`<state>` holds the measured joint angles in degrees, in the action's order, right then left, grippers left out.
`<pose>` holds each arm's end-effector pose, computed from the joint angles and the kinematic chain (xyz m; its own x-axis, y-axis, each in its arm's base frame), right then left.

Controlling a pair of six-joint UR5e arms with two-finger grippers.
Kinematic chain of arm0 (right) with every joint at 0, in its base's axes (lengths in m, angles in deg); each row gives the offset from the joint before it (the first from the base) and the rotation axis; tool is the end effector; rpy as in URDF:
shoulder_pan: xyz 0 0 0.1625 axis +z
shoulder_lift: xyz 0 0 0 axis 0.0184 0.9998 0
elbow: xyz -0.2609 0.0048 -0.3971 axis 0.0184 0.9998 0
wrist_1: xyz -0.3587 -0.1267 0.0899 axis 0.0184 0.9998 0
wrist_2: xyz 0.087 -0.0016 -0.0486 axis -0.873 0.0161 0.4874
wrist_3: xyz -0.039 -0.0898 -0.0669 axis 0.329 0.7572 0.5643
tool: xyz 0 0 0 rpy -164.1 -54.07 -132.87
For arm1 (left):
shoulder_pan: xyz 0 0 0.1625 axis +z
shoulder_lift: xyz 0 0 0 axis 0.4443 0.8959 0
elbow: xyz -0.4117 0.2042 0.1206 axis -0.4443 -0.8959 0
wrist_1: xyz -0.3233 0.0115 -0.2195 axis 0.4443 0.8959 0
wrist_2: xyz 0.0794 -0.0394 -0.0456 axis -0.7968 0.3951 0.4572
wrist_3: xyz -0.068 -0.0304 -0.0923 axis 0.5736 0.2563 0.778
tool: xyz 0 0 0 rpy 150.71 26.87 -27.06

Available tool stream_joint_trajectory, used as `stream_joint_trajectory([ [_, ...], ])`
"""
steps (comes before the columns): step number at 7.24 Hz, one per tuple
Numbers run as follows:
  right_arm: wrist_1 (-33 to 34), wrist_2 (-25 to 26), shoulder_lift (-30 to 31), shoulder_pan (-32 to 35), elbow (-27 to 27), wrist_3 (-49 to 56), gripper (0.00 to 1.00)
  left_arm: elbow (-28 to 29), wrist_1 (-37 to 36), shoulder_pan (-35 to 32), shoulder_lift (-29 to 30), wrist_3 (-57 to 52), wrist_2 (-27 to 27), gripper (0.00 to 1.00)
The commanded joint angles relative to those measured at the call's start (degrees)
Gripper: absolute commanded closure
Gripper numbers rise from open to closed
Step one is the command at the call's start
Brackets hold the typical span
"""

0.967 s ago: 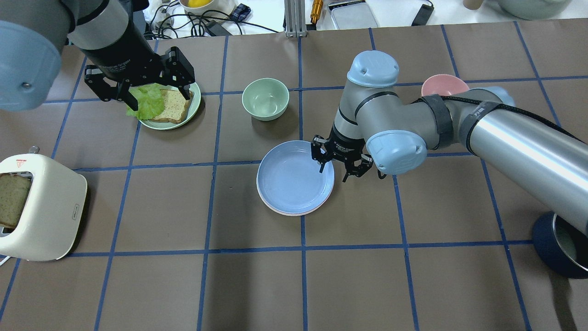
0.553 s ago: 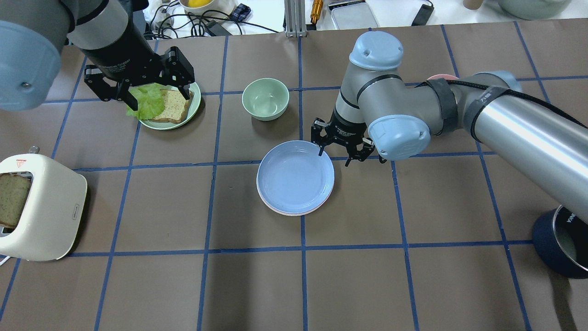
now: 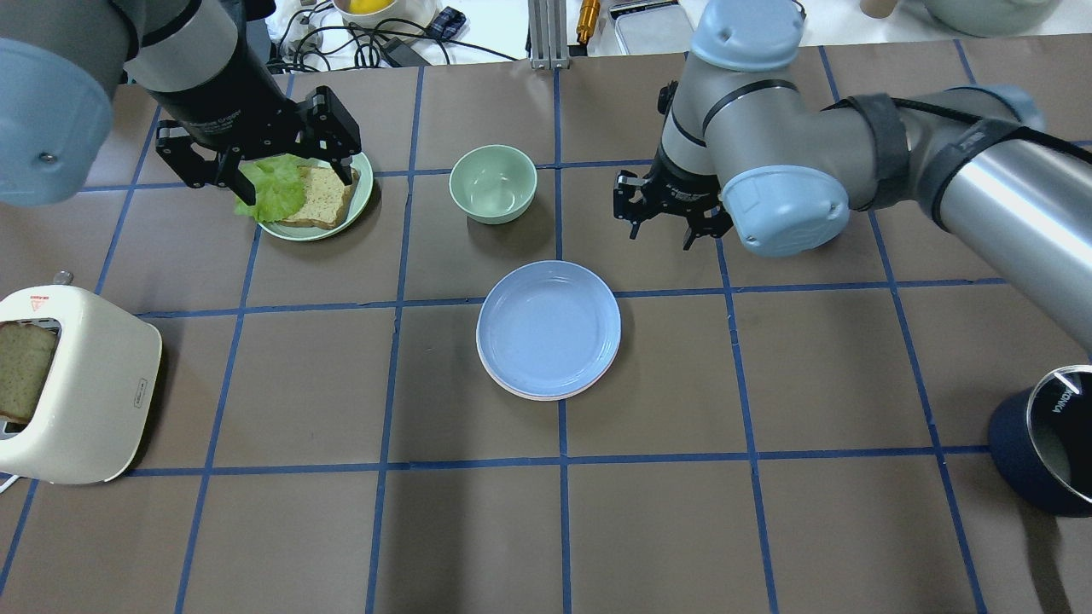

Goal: Stack three plates with pink and blue

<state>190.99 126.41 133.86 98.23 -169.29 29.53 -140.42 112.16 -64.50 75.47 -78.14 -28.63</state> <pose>0.2097 -0.5350 0.3828 -0.9797 0.1798 -0.0891 0.1853 0.9810 -0.0579 -0.1413 -0.4760 0.5327 -0.9839 -0.1774 0.0219 -0.1786 0.9807 -0.0798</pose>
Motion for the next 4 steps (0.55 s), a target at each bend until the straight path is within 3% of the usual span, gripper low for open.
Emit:
stream_joint_trajectory([
  [1,-1.21,6.1,3.14,-2.69,0.01,9.76,0.19,0.0,0.0,0.0,0.0,0.0,0.0,0.0],
  [4,-6.47,7.81,7.79,-3.92,0.62,13.93,0.13,0.0,0.0,0.0,0.0,0.0,0.0,0.0],
])
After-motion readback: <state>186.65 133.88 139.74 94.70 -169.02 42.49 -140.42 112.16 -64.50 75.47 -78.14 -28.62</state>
